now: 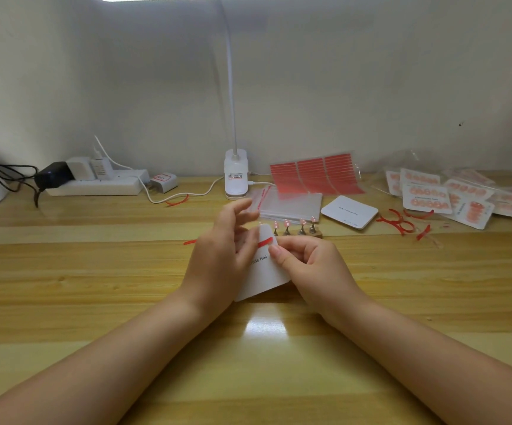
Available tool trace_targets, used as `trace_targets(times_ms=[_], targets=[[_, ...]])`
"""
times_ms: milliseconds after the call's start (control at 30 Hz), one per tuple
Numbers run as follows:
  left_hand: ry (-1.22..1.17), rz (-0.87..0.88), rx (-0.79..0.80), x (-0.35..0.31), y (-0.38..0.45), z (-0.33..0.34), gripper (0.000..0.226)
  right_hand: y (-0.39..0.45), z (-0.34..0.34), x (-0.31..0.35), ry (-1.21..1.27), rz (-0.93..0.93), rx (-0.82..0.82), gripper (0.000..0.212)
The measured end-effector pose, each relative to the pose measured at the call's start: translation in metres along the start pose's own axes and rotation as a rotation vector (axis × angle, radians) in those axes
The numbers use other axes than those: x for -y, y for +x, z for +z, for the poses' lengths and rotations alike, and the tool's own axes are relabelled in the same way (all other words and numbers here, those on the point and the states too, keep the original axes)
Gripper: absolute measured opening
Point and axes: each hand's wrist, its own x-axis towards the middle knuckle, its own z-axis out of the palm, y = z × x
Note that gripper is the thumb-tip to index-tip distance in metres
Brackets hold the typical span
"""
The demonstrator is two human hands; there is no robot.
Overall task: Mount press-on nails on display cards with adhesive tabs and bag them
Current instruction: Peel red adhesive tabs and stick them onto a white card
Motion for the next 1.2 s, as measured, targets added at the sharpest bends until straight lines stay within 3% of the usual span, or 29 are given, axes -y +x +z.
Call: trace_targets(times_ms=[200, 433, 767, 1033, 1200], targets=[[0.15, 0.262, 0.017, 0.0, 0.004, -0.004, 0.034, 0.0, -0.001, 0.0, -0.054, -0.049, -0.033, 0.017], [0.134, 0.271, 0.125, -0.005, 0.008, -0.011, 0.042, -0.002, 0.0, 0.003, -0.047, -0.077, 0.047, 0.027], [0.118, 0.303, 0.181, -0.003, 0.013, -0.016, 0.043, -0.003, -0.001, 0.001, -0.105, -0.045, 0.033, 0.023], [0.106, 0.264, 0.203, 0.003, 0.013, -0.011, 0.03, -0.003, -0.001, -0.001, -0.11, -0.038, 0.032, 0.024], [0.177, 0.342, 0.219, 0.002, 0.011, -0.014, 0.019, -0.003, -0.002, -0.001, -0.097, -0.036, 0.045, 0.022]])
